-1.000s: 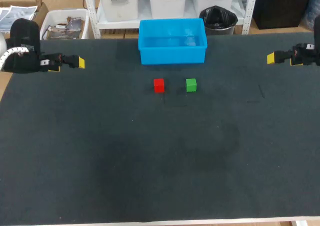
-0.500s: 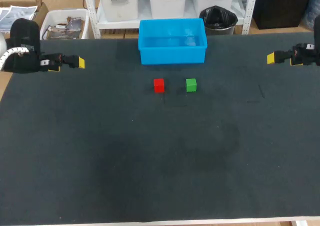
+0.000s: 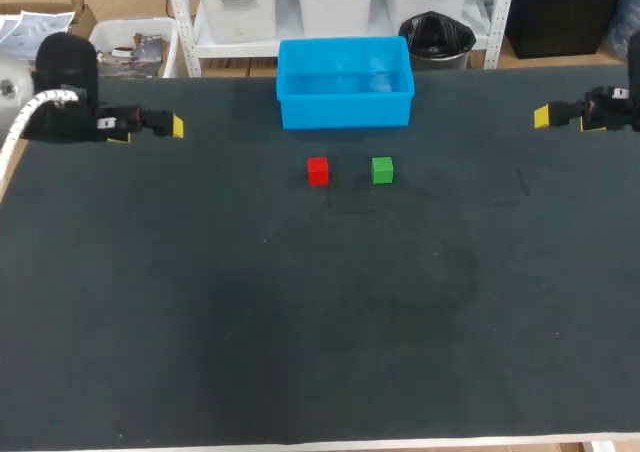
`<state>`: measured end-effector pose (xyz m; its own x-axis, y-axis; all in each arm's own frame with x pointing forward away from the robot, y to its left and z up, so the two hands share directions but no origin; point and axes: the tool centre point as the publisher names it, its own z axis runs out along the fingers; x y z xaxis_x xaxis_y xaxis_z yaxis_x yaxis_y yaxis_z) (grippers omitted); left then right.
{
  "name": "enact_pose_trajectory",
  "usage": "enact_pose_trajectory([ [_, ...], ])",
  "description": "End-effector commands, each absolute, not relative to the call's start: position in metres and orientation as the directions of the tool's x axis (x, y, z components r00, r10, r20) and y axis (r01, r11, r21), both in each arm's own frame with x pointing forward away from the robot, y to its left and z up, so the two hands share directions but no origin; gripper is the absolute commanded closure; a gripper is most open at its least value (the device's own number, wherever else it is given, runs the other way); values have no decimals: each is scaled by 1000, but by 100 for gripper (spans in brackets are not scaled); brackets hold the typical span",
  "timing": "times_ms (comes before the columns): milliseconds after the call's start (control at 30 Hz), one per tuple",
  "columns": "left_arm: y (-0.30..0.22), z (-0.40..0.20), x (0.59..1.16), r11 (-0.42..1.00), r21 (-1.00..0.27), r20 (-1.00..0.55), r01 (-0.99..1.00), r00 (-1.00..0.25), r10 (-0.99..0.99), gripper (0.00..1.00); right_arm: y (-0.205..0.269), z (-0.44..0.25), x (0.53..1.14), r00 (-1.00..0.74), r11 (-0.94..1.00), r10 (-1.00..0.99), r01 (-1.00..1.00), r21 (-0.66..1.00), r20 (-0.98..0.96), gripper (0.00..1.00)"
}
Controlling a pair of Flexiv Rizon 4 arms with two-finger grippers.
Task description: Use the left arm to pick the red cube and place it into the blue plastic box first, then use the right arm to grasp the green cube and put it into the same blue plastic box after the first action is fully finished.
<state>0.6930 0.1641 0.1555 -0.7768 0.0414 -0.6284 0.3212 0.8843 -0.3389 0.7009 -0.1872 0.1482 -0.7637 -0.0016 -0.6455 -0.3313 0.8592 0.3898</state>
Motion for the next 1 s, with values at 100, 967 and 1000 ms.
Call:
enact_pose_trajectory([
  [100, 136, 163, 702, 959, -180, -579, 219, -812, 77, 0, -186, 150, 700, -765, 863, -1, -325, 386, -644, 0],
  [967, 57, 160, 732, 997, 22, -416, 78, -906, 80, 0, -186, 150, 700, -765, 863, -1, -325, 386, -644, 0],
  [1000, 53, 160, 733, 998, 4, -395, 65, -917, 61, 0, -186, 150, 700, -765, 863, -1, -325, 386, -644, 0],
])
